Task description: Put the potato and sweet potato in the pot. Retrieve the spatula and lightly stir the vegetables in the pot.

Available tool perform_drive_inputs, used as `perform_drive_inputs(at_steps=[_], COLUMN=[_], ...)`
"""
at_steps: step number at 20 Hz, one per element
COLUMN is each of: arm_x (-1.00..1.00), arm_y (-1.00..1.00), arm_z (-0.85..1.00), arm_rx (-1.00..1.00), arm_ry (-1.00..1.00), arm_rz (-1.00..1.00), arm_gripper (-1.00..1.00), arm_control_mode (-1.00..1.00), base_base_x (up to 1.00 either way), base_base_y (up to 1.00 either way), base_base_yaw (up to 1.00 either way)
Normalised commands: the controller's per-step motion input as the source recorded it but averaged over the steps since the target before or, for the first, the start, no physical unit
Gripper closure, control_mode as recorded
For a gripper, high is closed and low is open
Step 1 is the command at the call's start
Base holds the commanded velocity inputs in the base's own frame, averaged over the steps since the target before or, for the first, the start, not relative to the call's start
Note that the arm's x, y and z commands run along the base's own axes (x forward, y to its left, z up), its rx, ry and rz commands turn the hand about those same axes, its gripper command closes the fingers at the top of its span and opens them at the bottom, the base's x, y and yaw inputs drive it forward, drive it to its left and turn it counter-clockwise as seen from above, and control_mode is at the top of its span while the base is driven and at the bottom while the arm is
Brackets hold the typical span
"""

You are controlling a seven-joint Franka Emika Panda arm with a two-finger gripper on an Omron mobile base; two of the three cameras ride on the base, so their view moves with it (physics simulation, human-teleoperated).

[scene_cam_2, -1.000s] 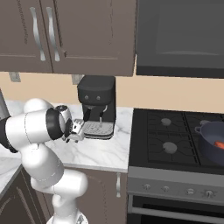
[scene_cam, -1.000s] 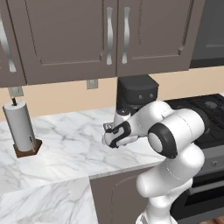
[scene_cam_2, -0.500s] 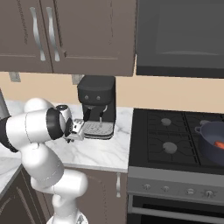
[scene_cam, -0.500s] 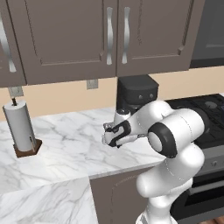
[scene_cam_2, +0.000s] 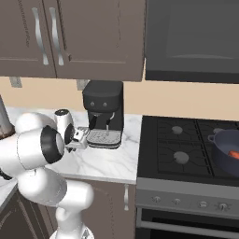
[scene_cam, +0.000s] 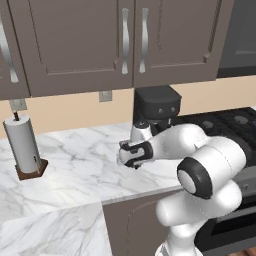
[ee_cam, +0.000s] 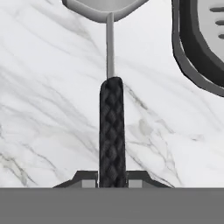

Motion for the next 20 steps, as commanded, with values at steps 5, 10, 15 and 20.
perform_drive_inputs(at_steps=[5, 10, 15, 20], arm_x=[-0.87, -0.99, -0.99, -0.79], arm_y=[-0.14, -0.17, -0.29, -0.35], arm_z=[0.94, 1.00, 1.00, 1.00], arm_rx=[0.00, 0.00, 0.00, 0.00], arm_ry=[0.00, 0.00, 0.00, 0.00], arm_rz=[0.08, 0.14, 0.13, 0.02], arm_gripper=[1.00, 1.00, 1.00, 1.00], arm_control_mode=[-1.00, -1.00, -1.00, -1.00], base_base_x=[0.00, 0.00, 0.00, 0.00], base_base_y=[0.00, 0.00, 0.00, 0.00], base_base_yaw=[0.00, 0.00, 0.00, 0.00])
